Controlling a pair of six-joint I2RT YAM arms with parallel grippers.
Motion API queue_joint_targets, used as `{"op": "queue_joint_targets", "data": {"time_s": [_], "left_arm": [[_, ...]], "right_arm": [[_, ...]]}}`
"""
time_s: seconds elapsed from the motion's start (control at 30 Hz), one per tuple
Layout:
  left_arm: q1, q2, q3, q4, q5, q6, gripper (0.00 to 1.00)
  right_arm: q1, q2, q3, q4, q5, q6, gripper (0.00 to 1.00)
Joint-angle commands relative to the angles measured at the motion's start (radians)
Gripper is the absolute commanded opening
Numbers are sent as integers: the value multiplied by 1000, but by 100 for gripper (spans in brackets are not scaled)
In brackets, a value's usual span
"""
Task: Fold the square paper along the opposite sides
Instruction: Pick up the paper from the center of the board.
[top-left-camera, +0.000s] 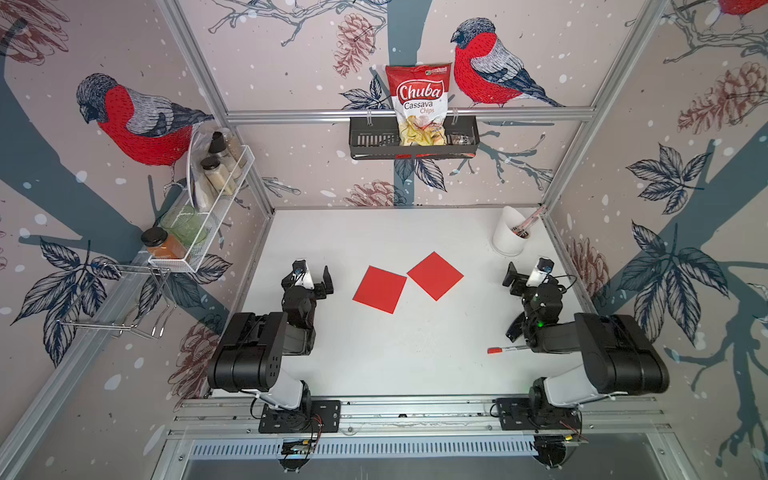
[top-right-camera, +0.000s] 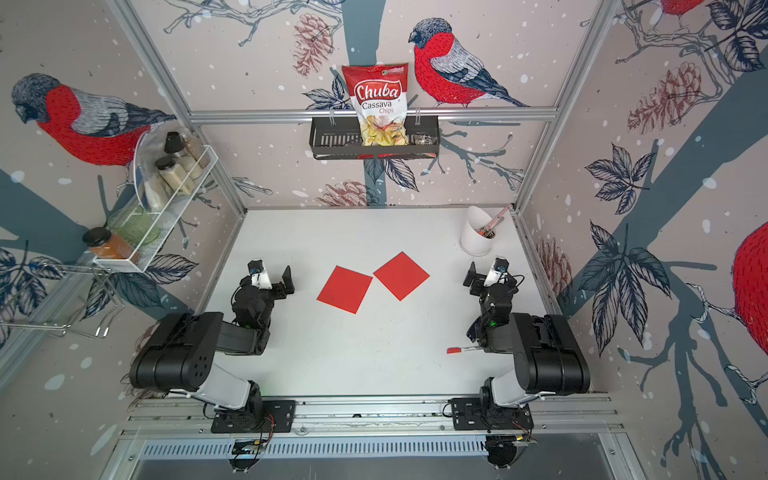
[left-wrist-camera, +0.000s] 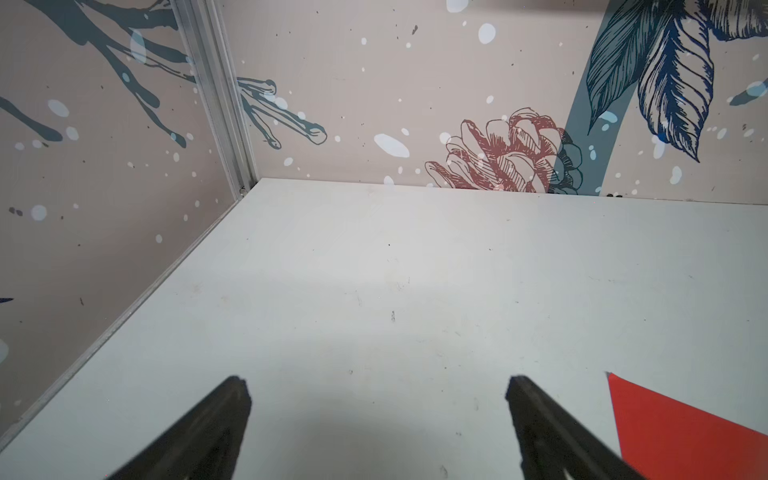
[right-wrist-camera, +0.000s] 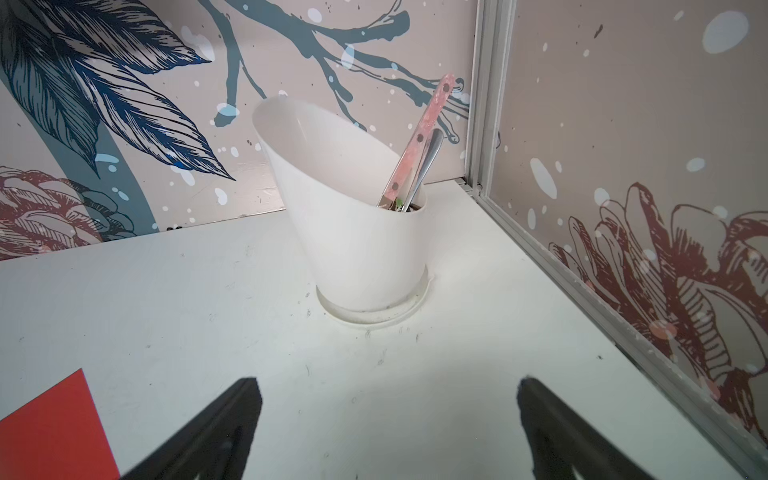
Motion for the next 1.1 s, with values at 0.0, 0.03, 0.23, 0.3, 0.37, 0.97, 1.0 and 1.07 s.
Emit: {"op": "queue_joint_targets", "data": {"time_s": [0.0, 0.03, 0.23, 0.3, 0.37, 0.97, 1.0, 1.07], "left_arm": [[2, -2, -1, 49, 5, 1, 99], [2, -1, -1, 47, 3, 1, 99], [2, 0, -1, 47, 3, 1, 99], [2, -1, -1, 47, 3, 2, 99], [2, -1, -1, 46, 2, 2, 99], [-211, -270, 435, -1039, -345, -360, 99], [-215, -244, 473, -1106, -314, -404, 99], [-217, -174, 523, -1196, -201, -469, 98]], "right_arm": [[3, -1, -2, 9, 9, 6, 100], [3, -2, -1, 8, 9, 5, 100], [-4, 1, 0, 9, -4, 9, 100], [-3, -1, 1, 5, -4, 9, 100], [-1, -2, 1, 5, -2, 8, 100], [536, -201, 438, -766, 345, 68, 100], [550, -181, 472, -818, 297, 118, 100], [565, -136, 518, -872, 161, 223, 100]]}}
